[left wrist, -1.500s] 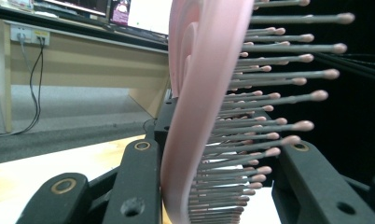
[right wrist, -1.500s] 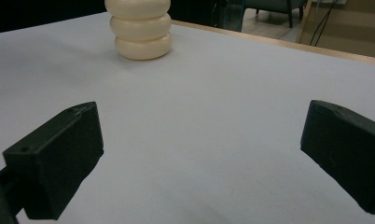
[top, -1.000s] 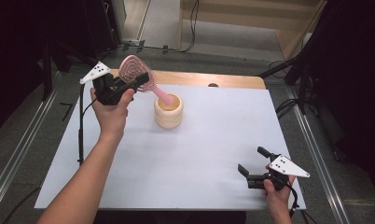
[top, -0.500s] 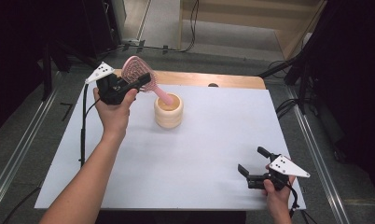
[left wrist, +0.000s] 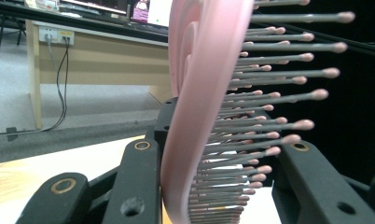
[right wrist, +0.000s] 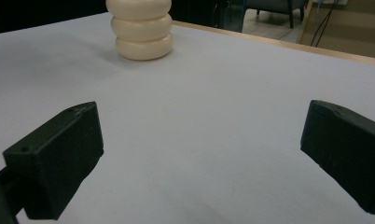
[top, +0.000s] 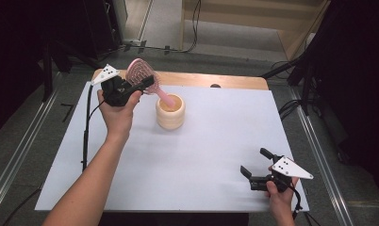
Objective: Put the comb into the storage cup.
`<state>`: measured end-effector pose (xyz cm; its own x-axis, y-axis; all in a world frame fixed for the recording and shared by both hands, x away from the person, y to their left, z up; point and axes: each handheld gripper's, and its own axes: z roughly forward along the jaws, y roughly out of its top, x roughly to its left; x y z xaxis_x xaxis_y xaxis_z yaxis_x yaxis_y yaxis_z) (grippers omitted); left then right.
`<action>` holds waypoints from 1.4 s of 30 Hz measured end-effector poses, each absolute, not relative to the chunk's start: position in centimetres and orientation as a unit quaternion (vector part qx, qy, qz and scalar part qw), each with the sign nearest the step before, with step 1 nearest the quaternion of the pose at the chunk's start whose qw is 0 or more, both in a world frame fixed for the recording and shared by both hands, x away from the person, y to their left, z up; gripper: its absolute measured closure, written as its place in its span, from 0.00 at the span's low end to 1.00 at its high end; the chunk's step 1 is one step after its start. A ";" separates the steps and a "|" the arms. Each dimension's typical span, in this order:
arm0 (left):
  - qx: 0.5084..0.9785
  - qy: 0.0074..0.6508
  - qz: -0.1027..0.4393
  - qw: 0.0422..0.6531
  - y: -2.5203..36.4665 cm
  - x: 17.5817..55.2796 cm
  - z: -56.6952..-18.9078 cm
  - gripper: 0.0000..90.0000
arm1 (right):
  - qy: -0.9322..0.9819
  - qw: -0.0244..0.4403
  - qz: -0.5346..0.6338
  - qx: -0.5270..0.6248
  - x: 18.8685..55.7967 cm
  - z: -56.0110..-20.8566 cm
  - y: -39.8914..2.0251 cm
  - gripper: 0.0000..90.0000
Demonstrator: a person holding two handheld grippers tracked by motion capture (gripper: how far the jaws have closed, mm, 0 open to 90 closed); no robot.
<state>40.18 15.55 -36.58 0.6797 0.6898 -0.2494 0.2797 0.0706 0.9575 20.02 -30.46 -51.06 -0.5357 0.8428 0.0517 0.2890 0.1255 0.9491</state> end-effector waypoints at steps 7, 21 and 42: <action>0.664 0.370 0.160 0.629 15.4 40.4 -37.1 0.71 | 0.702 0.264 0.524 0.403 20.0 -51.1 -30.5 0.00; 0.671 0.374 0.159 0.620 15.1 40.6 -38.2 0.71 | 0.702 0.264 0.524 0.403 20.0 -51.1 -30.4 0.00; 0.687 0.383 0.156 0.597 14.2 41.3 -40.1 0.71 | 0.702 0.263 0.525 0.403 20.1 -51.1 -30.5 0.00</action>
